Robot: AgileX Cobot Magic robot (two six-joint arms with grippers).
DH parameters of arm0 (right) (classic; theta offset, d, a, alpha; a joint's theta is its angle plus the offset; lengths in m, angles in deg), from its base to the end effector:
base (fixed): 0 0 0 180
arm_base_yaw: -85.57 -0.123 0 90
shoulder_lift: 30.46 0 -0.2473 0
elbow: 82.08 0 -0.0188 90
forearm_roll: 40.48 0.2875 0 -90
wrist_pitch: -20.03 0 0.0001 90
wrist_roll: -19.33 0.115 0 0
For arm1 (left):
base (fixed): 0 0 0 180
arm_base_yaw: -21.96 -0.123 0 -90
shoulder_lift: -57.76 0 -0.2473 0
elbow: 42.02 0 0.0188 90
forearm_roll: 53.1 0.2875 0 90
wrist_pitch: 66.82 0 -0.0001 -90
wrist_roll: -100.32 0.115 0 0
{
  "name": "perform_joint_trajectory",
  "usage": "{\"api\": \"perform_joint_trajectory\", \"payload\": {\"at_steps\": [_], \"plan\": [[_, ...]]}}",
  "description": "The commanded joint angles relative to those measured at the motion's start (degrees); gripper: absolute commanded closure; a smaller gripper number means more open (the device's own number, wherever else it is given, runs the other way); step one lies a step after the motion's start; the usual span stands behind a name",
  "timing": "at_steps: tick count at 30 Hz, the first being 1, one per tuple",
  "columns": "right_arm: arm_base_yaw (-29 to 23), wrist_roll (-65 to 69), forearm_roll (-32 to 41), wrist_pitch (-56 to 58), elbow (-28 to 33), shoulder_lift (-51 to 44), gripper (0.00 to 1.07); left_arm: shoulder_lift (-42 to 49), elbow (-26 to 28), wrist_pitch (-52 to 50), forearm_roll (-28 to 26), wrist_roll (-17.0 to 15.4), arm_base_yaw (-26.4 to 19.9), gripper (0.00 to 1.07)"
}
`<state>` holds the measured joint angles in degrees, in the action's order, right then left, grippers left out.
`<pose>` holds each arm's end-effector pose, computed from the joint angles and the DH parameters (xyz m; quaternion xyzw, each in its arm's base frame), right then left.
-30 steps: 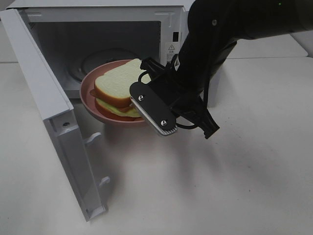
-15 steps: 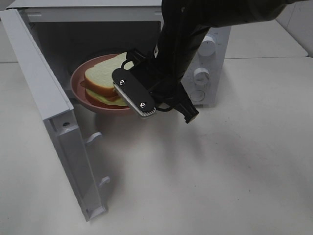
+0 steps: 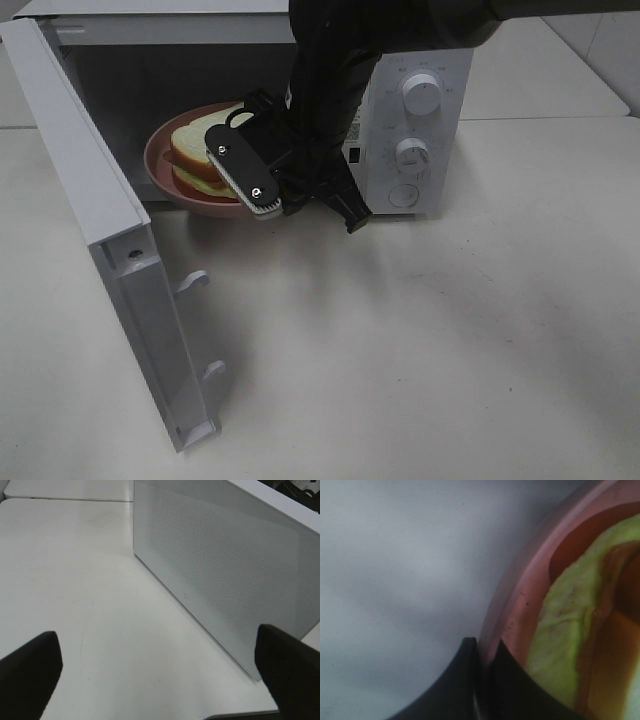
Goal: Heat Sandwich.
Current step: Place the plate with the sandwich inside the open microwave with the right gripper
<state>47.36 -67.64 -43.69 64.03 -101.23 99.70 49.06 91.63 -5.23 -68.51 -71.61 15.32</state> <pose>0.3824 0.2953 0.1223 -0.8735 0.4355 -0.1105 0.1873 0.0837 -0.0173 0.2918 0.0182 0.8432 -0.0661 0.5333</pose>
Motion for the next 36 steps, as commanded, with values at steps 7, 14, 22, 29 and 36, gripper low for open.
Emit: {"api": "perform_joint_trajectory", "payload": {"at_steps": [7,14,22,29,36], "plan": [[-0.17,3.55,-1.43,2.52,-10.54,4.70,1.05,0.92,-0.17,-0.17,-0.11,-0.06,-0.06,0.09],[-0.17,5.39,-1.43,3.50,-17.36,9.11,1.05,0.92,-0.17,-0.17,0.00,-0.17,-0.06,0.09],[-0.17,6.47,-2.86,4.13,-23.38,13.29,1.05,0.92,-0.17,-0.17,0.00,-0.17,-0.06,0.09],[0.00,9.45,-4.35,5.27,-29.91,17.42,1.04,0.92,-0.17,-0.11,0.34,-0.23,-0.06,0.09],[0.57,11.00,-4.87,4.76,-32.95,19.31,1.04,0.92,-0.17,-0.06,0.86,-0.23,-0.06,0.09]]}}
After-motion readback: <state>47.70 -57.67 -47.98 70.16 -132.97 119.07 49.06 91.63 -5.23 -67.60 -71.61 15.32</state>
